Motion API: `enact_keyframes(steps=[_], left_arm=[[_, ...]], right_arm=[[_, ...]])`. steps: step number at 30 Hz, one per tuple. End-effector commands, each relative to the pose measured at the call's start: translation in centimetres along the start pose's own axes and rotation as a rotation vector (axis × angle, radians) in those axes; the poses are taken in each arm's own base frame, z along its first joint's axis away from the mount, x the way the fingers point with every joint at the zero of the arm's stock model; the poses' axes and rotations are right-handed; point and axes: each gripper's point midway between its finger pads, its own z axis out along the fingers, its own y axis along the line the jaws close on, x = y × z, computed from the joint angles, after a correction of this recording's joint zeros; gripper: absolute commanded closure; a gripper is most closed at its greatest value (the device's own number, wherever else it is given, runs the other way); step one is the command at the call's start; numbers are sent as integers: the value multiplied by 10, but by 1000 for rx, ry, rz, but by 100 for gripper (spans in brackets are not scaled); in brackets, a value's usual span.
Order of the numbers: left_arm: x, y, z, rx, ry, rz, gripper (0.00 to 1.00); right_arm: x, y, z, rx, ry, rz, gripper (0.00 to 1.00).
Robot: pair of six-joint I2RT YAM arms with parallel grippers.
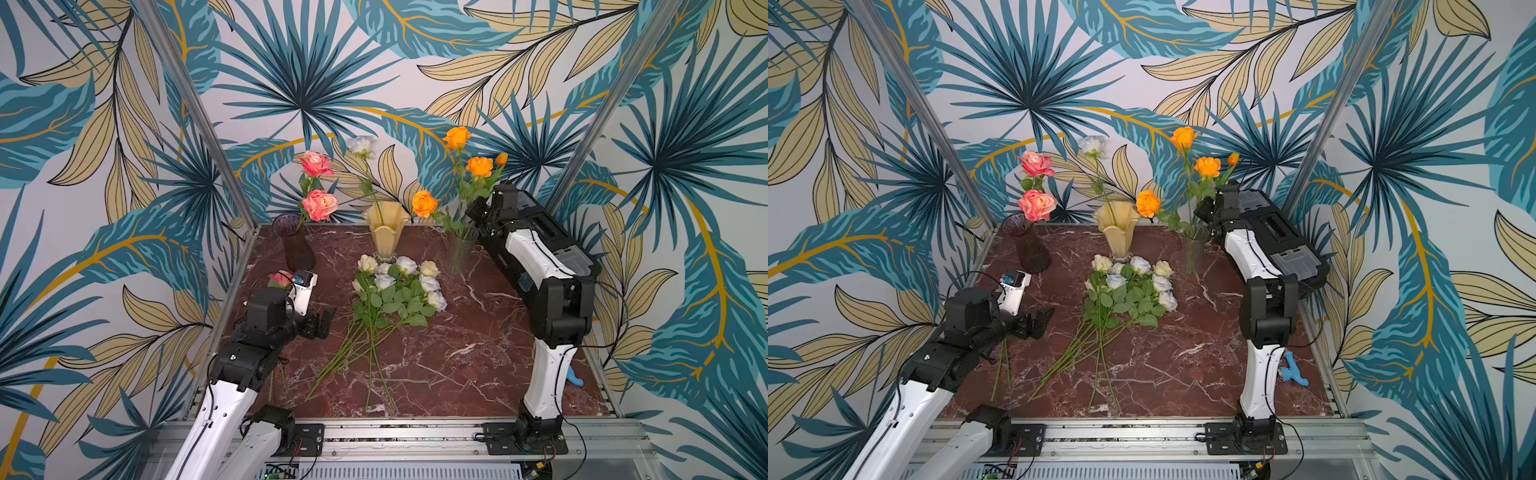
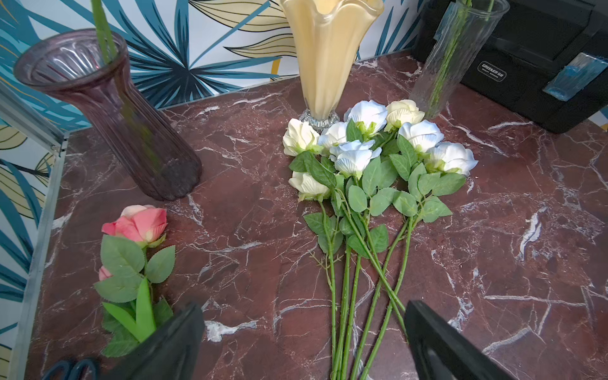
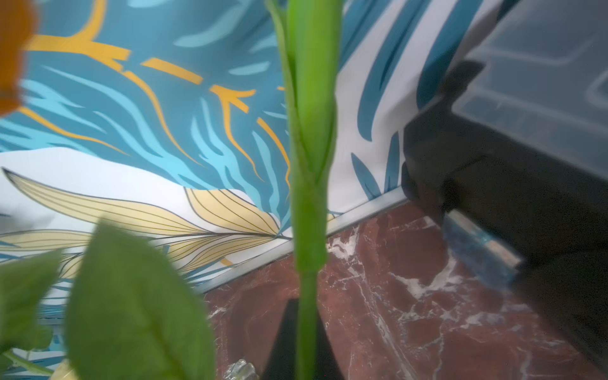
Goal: Arrange the flowers in different vases according to their variety
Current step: Adjust the flower in the vase.
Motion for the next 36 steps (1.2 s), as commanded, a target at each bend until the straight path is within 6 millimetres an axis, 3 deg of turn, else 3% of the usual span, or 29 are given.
enact_keyframes(steps=[1,4,8,18,27,33,35,36], left_arm=[[-22,-4,-6,16,-64,28,0],[-23,-5,-5,22,-67,34,0],[-24,-6,-5,31,-61,43,0],[-18,-8,-12,37,-20,62,0],[-19,-7,-18,28,-5,59,0],[-21,-7,-19,26,-7,51,0],[-21,-7,-18,25,-6,50,0],[-21,-7,-18,26,-5,52,0]], right_arm=[[-23,27,-32,17,-128,-170,100],[-24,37,-45,57,-184,-264,100],[-19,45,-49,110,-237,-357,100],[-30,34,-46,257,-383,-456,100],[7,7,-15,328,-356,-495,100],[28,-5,-7,368,-342,-510,100],[37,-8,-8,381,-328,-517,85],[38,-10,-9,384,-326,-515,67]])
